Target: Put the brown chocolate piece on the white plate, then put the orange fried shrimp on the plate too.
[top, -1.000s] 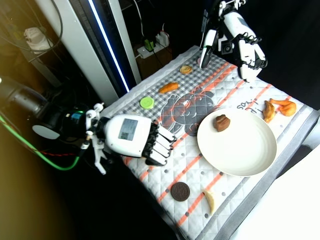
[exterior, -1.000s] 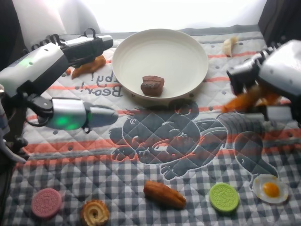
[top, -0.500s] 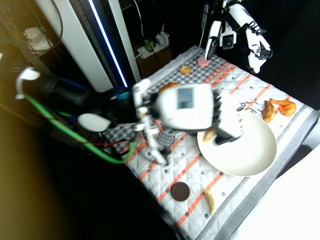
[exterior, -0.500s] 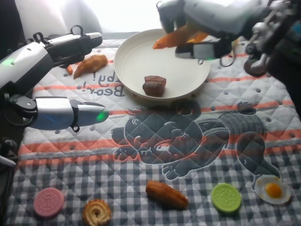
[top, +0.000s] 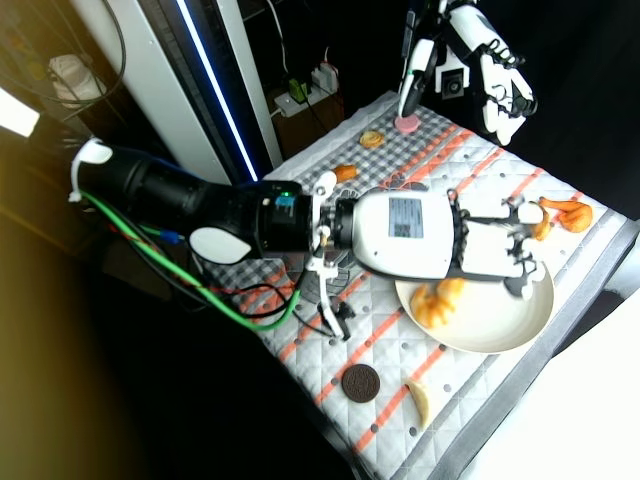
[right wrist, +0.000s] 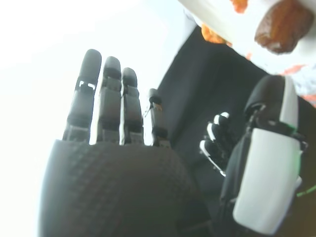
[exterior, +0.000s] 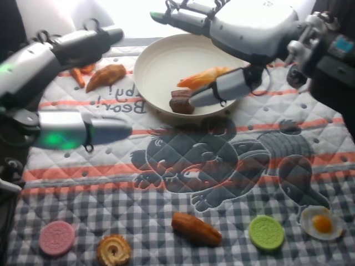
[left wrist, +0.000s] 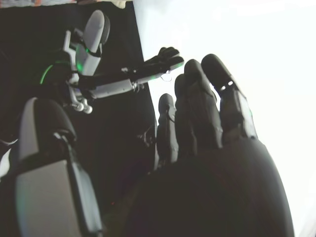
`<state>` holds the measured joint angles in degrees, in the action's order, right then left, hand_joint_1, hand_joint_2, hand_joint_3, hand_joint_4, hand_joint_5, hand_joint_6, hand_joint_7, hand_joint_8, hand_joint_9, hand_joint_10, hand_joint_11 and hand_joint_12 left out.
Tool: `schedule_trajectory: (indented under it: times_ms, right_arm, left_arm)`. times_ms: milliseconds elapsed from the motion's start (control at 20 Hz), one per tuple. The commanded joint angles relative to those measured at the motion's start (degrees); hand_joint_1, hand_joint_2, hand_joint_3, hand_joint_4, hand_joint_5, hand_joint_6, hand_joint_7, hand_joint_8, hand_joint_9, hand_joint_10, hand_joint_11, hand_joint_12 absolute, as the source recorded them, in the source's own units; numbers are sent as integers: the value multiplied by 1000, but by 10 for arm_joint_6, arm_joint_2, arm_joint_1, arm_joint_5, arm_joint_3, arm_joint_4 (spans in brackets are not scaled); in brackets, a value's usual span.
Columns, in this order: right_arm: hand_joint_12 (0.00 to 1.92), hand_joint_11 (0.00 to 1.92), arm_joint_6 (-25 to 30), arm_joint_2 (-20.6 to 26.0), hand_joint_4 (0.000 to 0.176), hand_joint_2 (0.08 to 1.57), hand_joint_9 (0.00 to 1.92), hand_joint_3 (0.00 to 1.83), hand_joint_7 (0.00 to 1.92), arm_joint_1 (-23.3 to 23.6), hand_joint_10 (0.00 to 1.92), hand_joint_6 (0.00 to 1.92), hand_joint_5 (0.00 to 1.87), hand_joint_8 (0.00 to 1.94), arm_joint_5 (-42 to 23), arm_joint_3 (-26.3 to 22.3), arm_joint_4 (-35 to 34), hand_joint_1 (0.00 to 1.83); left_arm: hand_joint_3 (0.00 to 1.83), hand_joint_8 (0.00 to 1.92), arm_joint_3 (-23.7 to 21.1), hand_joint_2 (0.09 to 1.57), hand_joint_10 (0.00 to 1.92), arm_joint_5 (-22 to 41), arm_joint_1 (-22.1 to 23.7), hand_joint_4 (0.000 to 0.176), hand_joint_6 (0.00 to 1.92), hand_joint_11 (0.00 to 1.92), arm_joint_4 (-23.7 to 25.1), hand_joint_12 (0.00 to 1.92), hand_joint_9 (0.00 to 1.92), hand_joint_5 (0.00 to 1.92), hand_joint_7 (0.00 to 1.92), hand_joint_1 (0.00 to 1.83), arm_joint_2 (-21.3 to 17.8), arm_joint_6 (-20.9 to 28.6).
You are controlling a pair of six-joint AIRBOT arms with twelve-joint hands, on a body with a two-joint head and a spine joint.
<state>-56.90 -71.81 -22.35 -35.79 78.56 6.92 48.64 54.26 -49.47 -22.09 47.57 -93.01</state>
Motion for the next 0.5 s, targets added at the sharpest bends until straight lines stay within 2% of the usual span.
schedule_trajectory:
  times_ms: [0,50,100,150,200,250,350,400,450]
  right_arm:
    - [469,0,-1,31,176,846,106,1,64,-13,10,0,0,5,-118,-6,-38,628]
    - [185,0,-1,65,176,843,44,1,60,-44,22,0,0,2,-169,-33,-57,565]
    - [36,0,-1,79,176,852,37,2,79,-61,15,0,0,3,-196,-45,-64,574]
    - [6,0,-1,111,176,847,18,0,82,-101,5,0,0,3,-250,-77,-81,580]
    - [0,0,-1,126,176,842,3,0,77,-123,0,0,0,0,-279,-92,-89,568]
    - [0,0,-1,152,176,860,0,5,67,-159,0,0,0,0,-332,-122,-102,527]
    - [0,0,-1,180,176,889,0,15,54,-205,0,0,0,0,-383,-151,-116,631]
    - [0,0,-1,203,176,900,0,18,69,-244,0,2,4,6,-429,-175,-126,628]
    - [0,0,-1,217,176,900,26,14,93,-268,10,9,24,14,-457,-189,-132,600]
  left_arm:
    - [0,1,11,797,3,89,-2,75,0,0,13,1000,345,254,334,880,-7,49]
    - [0,3,29,800,10,108,-13,64,0,0,21,1007,365,247,340,865,-9,132]
    - [0,6,40,794,17,121,-20,41,5,3,28,1010,383,258,349,861,-10,185]
    - [0,5,61,803,6,158,-41,96,4,0,38,878,350,231,327,819,-8,296]
    - [0,2,69,810,1,183,-56,116,2,0,38,809,336,212,299,806,-7,340]
    - [3,5,74,821,3,235,-85,141,7,0,31,652,323,191,280,793,-8,395]
    - [3,3,71,824,0,283,-111,168,2,0,26,493,316,163,243,902,-10,425]
    - [6,2,66,841,2,322,-126,166,4,0,26,380,300,142,243,889,-13,439]
    - [11,1,60,869,5,344,-132,160,0,0,27,439,316,87,231,795,-16,442]
